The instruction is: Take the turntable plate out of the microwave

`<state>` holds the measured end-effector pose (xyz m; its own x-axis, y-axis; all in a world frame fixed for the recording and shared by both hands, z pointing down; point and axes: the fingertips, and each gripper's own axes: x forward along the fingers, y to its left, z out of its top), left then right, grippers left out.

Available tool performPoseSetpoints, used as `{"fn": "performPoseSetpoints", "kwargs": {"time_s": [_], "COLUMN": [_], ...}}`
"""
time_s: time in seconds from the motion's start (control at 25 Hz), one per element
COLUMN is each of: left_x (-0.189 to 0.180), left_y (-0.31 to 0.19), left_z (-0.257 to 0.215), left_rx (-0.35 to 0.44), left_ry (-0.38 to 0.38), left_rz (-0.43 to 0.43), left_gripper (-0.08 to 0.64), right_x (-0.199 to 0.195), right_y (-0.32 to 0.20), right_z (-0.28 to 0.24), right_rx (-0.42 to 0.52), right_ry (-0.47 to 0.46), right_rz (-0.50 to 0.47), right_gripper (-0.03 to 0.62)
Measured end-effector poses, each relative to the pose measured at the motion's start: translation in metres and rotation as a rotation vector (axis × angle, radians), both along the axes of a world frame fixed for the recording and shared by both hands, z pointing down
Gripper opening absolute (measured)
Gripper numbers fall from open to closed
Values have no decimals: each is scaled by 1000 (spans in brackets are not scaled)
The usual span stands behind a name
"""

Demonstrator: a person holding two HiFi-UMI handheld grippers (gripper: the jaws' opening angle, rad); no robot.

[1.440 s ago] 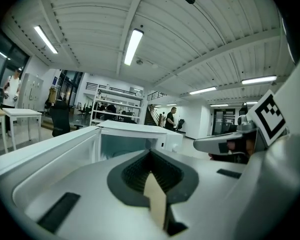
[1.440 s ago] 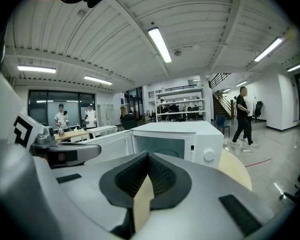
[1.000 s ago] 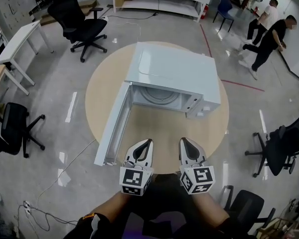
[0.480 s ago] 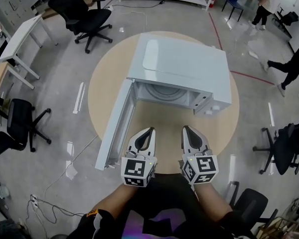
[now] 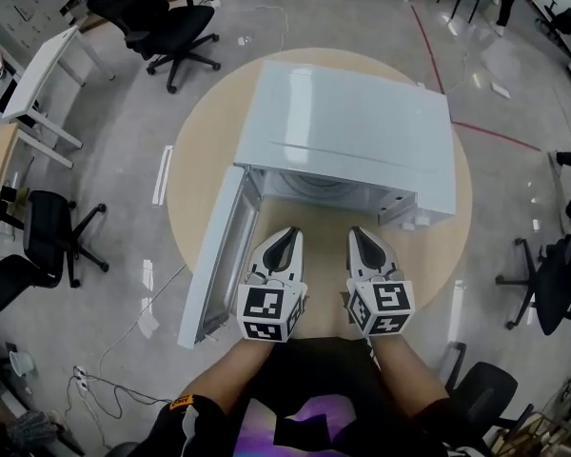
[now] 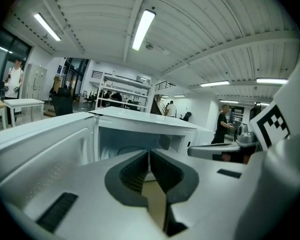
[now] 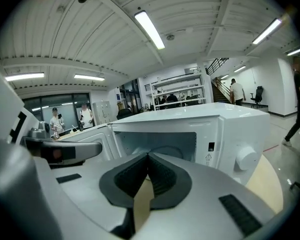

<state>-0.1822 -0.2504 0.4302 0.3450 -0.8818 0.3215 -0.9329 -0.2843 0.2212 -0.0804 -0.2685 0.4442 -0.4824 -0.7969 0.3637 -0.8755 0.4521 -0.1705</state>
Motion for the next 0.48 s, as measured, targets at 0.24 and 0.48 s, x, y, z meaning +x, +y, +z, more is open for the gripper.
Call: {"fn": "performPoseSetpoints", "kwargs": {"time_s": [0.24,0.48], "left_x": [5,9], "left_y": [-39,-69], "left_z": [36,69], "left_rx": [-107,-192], "left_ry": [51,106], "left_rz": [-22,-45], "left_gripper": [48,49], "right_x": [5,4], "right_y": [-30,-50], "right_z": [33,65], "right_rx": [-73,-139], "right_ry": [-18,-34], "right_rz": [5,-8], "right_gripper": [15,17]}}
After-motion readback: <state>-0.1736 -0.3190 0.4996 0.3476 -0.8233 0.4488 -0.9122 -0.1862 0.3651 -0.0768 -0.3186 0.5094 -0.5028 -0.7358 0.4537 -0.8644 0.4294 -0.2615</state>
